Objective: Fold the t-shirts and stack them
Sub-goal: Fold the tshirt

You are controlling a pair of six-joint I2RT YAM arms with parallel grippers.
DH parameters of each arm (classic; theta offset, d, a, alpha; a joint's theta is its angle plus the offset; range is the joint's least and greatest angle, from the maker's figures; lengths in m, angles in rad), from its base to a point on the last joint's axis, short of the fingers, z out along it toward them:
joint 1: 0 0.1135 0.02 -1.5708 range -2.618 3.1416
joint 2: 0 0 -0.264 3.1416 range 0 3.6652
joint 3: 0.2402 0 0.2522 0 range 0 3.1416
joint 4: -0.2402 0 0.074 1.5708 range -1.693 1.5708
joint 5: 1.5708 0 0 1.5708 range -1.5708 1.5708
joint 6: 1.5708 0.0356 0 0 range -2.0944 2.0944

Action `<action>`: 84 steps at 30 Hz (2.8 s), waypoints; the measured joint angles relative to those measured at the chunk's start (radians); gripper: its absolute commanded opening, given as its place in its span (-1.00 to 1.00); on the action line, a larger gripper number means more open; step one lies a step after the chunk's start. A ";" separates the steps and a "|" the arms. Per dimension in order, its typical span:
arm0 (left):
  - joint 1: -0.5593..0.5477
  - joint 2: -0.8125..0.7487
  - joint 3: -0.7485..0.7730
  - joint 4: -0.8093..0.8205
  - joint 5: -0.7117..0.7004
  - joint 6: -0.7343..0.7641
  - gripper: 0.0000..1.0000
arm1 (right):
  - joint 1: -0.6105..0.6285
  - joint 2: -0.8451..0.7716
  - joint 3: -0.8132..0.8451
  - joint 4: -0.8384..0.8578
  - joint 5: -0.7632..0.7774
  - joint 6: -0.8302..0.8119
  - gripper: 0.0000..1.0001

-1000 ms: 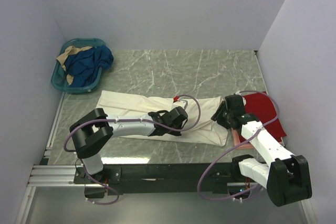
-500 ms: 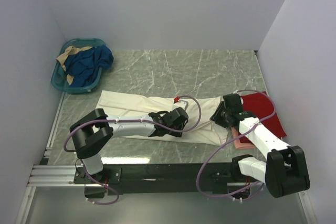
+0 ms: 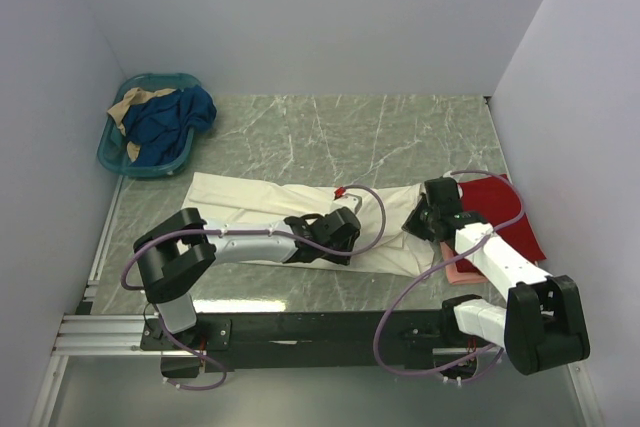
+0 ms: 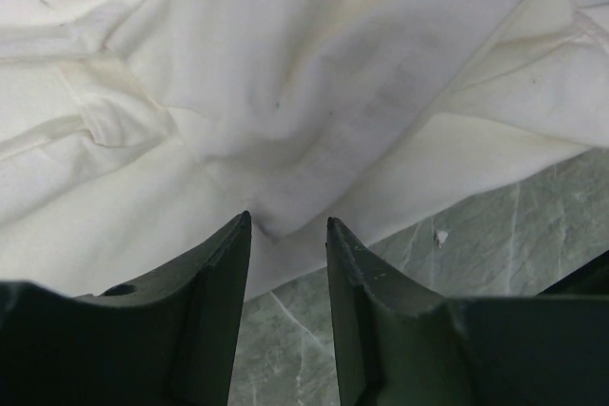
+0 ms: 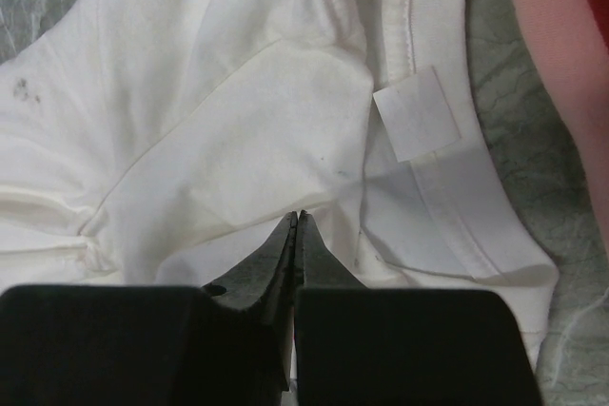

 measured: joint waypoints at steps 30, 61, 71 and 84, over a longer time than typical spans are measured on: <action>-0.017 0.020 0.023 -0.055 -0.113 -0.039 -0.97 | 0.006 -0.129 0.000 -0.041 -0.027 -0.005 -1.00; -0.014 -0.126 -0.045 -0.098 -0.176 -0.092 -0.99 | 0.237 -0.320 -0.063 -0.154 -0.010 0.108 -1.00; -0.012 -0.148 -0.079 -0.091 -0.169 -0.091 -0.99 | 0.259 -0.400 -0.077 -0.210 0.002 0.137 -1.00; -0.003 -0.147 -0.088 -0.070 -0.156 -0.091 -0.99 | 0.269 -0.518 -0.142 -0.304 -0.003 0.174 -1.00</action>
